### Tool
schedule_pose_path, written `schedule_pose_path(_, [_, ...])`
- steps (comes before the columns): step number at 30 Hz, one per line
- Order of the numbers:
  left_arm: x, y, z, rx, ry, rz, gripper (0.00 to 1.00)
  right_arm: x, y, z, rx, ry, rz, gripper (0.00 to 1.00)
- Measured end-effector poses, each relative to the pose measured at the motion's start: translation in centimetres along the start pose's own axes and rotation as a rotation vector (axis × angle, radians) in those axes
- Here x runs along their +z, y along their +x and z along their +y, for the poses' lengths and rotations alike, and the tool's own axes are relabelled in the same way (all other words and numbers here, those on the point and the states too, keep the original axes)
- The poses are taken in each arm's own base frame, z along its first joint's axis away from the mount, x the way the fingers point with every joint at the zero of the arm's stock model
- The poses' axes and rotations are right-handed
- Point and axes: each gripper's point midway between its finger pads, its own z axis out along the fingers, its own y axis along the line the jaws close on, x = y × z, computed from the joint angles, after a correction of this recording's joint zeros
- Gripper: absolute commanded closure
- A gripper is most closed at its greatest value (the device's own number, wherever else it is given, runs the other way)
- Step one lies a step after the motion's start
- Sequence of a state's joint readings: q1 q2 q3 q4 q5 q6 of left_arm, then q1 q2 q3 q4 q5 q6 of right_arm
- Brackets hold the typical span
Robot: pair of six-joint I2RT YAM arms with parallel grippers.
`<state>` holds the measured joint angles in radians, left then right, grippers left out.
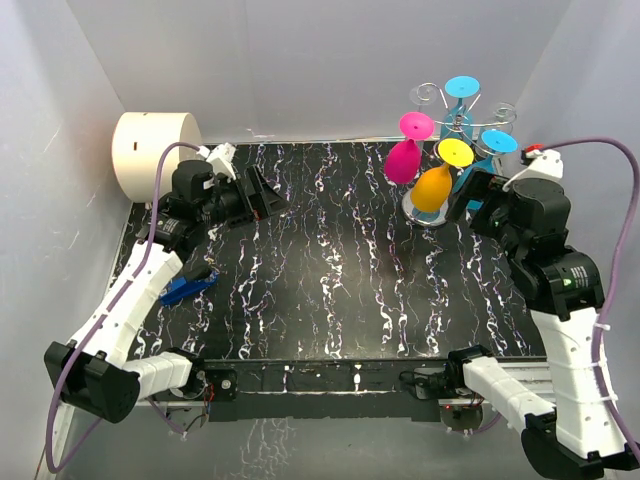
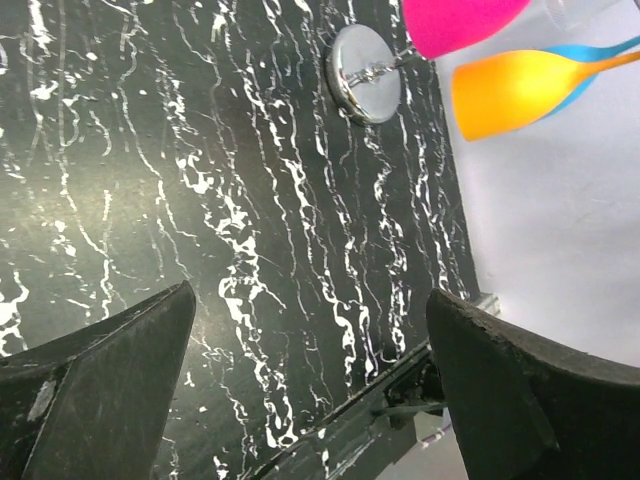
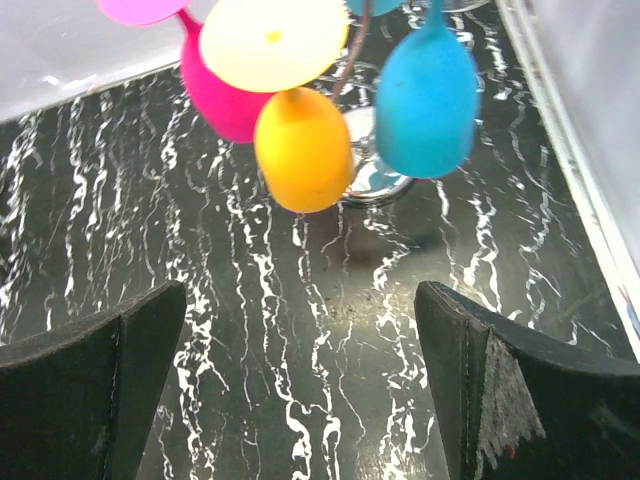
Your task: Take the wine glass off the wine glass rack
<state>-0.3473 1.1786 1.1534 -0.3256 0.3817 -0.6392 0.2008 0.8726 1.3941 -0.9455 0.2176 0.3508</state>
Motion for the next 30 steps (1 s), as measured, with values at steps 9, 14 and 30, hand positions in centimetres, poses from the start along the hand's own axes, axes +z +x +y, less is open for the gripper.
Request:
schedule_pose_path(9, [-0.4, -0.8, 1.1, 0.043, -0.082, -0.026, 0.01, -1.4, -0.2, -3.5, 0.126, 0.219, -0.016, 0.02])
schedule_pose_path(14, [-0.4, -0.7, 1.4, 0.04, -0.094, -0.024, 0.01, -1.4, 0.8, -1.4, 0.116, 0.083, 0.015, 0.02])
schedule_pose_path(30, [-1.3, -0.5, 1.4, 0.033, -0.107, -0.025, 0.01, 0.2, -3.0, 2.3, 0.163, -0.105, -0.15, 0.02])
